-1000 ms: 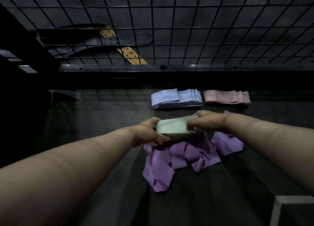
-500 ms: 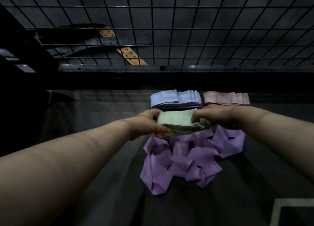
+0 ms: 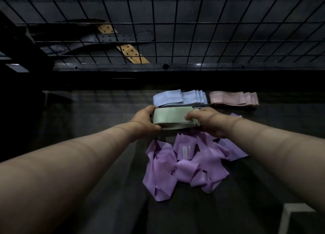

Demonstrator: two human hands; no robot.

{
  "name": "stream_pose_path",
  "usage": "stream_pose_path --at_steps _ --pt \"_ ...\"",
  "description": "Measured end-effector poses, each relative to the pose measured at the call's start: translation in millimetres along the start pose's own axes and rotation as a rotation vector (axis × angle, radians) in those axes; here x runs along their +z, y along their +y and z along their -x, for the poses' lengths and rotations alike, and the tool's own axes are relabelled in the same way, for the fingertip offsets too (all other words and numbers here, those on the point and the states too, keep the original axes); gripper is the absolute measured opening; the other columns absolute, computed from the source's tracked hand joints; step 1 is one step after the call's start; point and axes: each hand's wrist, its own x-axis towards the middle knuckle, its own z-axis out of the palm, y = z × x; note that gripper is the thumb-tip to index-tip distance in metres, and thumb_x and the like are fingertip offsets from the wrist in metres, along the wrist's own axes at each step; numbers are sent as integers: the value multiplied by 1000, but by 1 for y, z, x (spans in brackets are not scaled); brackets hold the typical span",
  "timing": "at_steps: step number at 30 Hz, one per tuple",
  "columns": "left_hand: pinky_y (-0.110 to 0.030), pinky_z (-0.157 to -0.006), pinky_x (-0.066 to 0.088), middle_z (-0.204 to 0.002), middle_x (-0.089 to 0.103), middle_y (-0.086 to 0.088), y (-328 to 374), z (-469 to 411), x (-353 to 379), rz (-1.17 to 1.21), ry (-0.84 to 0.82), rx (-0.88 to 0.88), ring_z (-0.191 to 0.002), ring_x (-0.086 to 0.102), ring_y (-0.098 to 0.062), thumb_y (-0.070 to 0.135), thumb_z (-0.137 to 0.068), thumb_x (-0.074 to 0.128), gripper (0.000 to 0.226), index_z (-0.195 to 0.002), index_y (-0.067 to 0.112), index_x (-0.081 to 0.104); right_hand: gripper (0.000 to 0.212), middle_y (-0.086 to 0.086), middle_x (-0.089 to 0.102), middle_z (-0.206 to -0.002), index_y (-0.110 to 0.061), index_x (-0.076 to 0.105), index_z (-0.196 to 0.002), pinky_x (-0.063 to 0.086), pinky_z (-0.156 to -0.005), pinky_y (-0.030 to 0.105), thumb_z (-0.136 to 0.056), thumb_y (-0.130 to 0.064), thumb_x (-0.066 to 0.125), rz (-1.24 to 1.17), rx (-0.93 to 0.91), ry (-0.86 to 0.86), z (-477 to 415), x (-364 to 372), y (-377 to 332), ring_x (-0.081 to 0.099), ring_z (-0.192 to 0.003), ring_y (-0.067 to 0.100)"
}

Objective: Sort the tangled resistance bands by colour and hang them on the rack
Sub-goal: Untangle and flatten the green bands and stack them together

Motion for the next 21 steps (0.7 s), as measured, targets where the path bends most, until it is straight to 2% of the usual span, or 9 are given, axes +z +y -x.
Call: stream_pose_path --at_steps 2,4,8,11,13,16,19,21 --pt "-34 -83 59 -103 63 2 -1 -2 -3 -37 -13 -6 -97 68 -23 5 -76 78 66 -135 22 53 47 26 68 -111 1 67 -107 62 -78 52 -66 -18 82 -1 -15 14 -1 7 2 72 -92 41" --pt "-37 -86 59 -109 65 -3 -2 -2 -2 -72 -16 -2 -98 69 -24 6 -74 79 68 -135 22 53 48 19 71 -103 -4 67 -103 62 -78 50 -62 -24 81 57 -38 82 -7 13 6 72 -90 35" --pt "-44 -89 59 -110 69 -8 -4 -4 1 -38 18 -9 -99 70 -27 5 -73 77 68 -135 21 53 53 11 67 -86 -8 66 -102 56 -66 35 -58 -34 78 135 -9 159 -12 15 4 64 -73 27" --pt "-42 -91 58 -112 68 -7 -1 -5 3 -45 32 -33 -101 68 -26 7 -73 76 67 -134 21 52 43 12 70 -91 -11 66 -95 60 -75 43 -61 -34 79 181 32 181 -12 16 0 70 -82 30" --pt "-40 -94 56 -118 66 -7 0 -5 5 -54 68 -68 -106 66 -26 9 -72 77 71 -136 19 48 27 11 68 -88 -9 64 -91 59 -68 37 -75 -26 78 190 33 194 -12 19 0 67 -75 28" --pt "-37 -94 55 -119 65 -5 -1 -4 10 -44 100 -126 -107 64 -23 13 -71 81 71 -134 15 48 14 9 62 -78 -9 63 -85 44 -51 24 -82 -18 74 191 30 207 -17 20 2 55 -57 21" --pt "-33 -89 57 -121 63 -6 -2 -2 13 -75 81 -112 -104 65 -23 21 -72 80 66 -132 17 53 20 4 57 -72 -12 59 -78 37 -47 21 -84 -21 75 189 23 231 -16 18 6 53 -56 17" --pt "-34 -92 55 -129 53 -10 -1 -1 15 -148 59 -104 -108 62 -27 23 -77 73 65 -137 18 50 23 4 58 -74 -13 58 -79 42 -50 24 -84 -26 76 245 8 243 -15 17 9 55 -60 18"
